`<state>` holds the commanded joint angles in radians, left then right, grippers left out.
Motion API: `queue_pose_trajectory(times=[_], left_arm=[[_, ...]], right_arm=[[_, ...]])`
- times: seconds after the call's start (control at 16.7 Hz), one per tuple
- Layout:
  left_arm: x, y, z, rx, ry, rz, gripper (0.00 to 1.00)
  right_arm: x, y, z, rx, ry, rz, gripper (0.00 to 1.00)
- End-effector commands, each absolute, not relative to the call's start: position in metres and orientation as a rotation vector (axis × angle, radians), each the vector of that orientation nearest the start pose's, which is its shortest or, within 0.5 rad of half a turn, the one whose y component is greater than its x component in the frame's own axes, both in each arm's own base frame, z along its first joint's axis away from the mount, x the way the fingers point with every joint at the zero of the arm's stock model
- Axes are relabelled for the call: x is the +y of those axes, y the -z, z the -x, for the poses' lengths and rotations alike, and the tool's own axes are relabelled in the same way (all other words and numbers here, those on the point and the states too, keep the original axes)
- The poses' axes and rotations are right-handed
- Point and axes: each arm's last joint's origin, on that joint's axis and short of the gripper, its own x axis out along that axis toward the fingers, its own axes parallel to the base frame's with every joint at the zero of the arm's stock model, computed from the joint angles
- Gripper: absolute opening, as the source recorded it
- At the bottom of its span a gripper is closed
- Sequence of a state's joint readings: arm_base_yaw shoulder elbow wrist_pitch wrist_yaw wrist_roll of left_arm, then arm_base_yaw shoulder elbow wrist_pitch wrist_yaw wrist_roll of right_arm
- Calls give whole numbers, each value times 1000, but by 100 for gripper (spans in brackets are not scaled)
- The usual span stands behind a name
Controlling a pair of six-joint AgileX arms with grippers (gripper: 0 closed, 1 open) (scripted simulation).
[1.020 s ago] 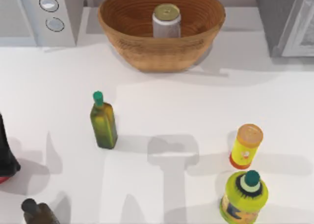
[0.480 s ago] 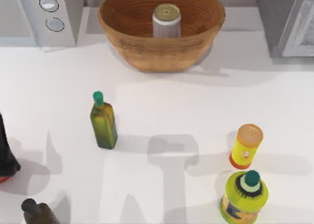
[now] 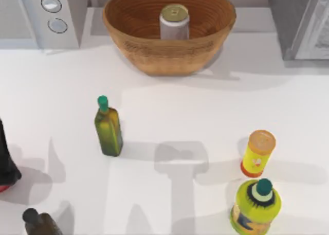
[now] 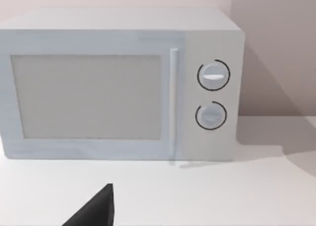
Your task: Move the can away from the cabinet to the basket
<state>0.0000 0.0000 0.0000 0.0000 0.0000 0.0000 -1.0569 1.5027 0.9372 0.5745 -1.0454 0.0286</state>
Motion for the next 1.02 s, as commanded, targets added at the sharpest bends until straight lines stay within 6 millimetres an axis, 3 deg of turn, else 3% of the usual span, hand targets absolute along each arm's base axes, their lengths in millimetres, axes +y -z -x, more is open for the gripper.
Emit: queue_pose_trajectory(times=[0.24,0.42,0.6,0.78,1.02], left_arm=[[-1,-160,-106,0,0,0,100],[-1,-160,-106,0,0,0,100],[-1,-160,-106,0,0,0,100],[-1,-160,-106,0,0,0,100],[-1,-160,-106,0,0,0,100]], right_arm=[[-273,-371,-188,23,-4,-37,100],[-252,-434,-179,25,-3,-41,100],[-223,-482,-165,16,-3,-25,100],[-203,-507,-155,5,-3,-6,100],[-200,-510,-154,4,-3,-3,100]])
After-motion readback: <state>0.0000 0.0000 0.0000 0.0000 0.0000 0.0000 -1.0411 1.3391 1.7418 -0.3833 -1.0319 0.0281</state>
